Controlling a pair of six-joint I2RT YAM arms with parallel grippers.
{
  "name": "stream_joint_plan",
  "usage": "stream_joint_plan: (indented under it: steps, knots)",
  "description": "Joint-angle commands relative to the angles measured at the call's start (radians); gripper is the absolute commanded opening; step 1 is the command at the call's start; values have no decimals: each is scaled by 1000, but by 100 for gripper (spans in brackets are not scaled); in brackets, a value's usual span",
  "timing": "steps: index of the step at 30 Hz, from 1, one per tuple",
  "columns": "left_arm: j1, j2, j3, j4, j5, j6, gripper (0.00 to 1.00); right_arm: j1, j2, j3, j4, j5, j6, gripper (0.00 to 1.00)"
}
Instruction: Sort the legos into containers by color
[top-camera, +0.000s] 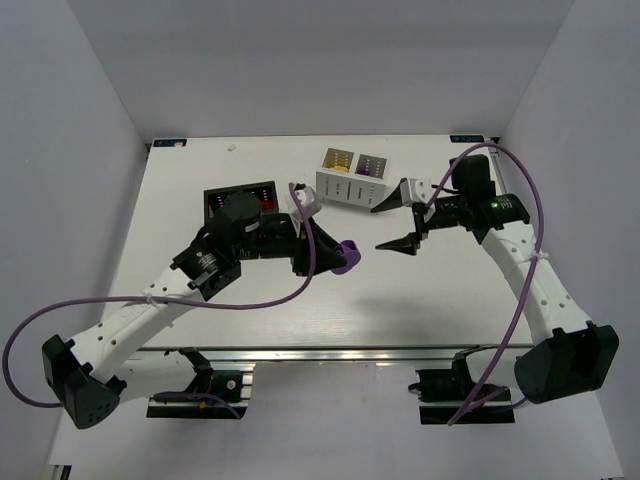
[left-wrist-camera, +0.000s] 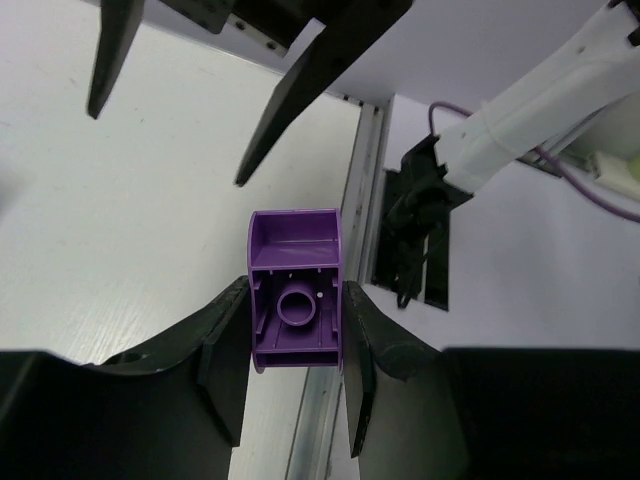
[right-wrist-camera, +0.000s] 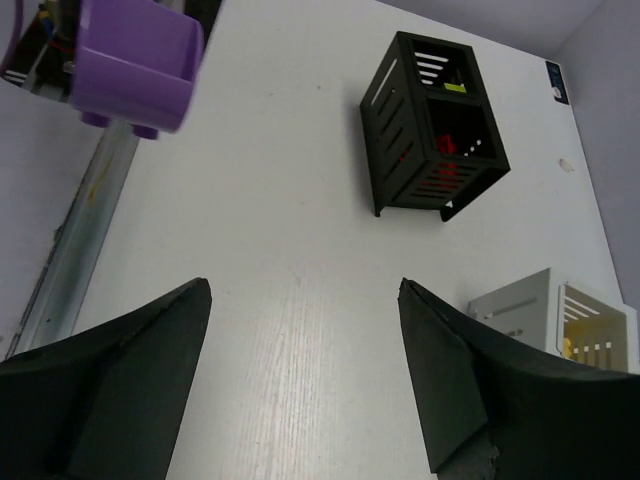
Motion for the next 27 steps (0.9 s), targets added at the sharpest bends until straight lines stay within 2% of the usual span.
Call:
stream_joint_plan:
  steps: [1,3,4,7,9,10,12,15,19,27]
  knots:
    - [-6,11,60,-112,23,121,0,6,-14,-5,-155,-81,-162,82]
    - [-6,25,61,-144,-42,172,0,10,-32,-2,-107,-58,-105,81]
    - [-6,29,55,-152,-58,224,0,20,-37,-9,-56,-23,46,80]
    - [-6,40,26,-131,-115,278,0,47,-48,-49,75,14,247,74]
    - [-6,52,17,-118,-131,295,0,76,-42,-72,134,28,323,71]
    - [-15,54,5,-96,-138,304,0,84,-42,-80,169,40,432,71]
    - [-15,51,-9,-63,-165,324,0,99,-37,-101,257,70,515,72]
    - [-15,52,-20,-59,-200,352,0,133,-23,-94,257,84,530,75]
    - [-15,77,8,-83,-202,374,0,170,13,-66,233,113,500,88]
    - [-15,83,2,-72,-181,375,0,234,56,-45,256,146,503,89]
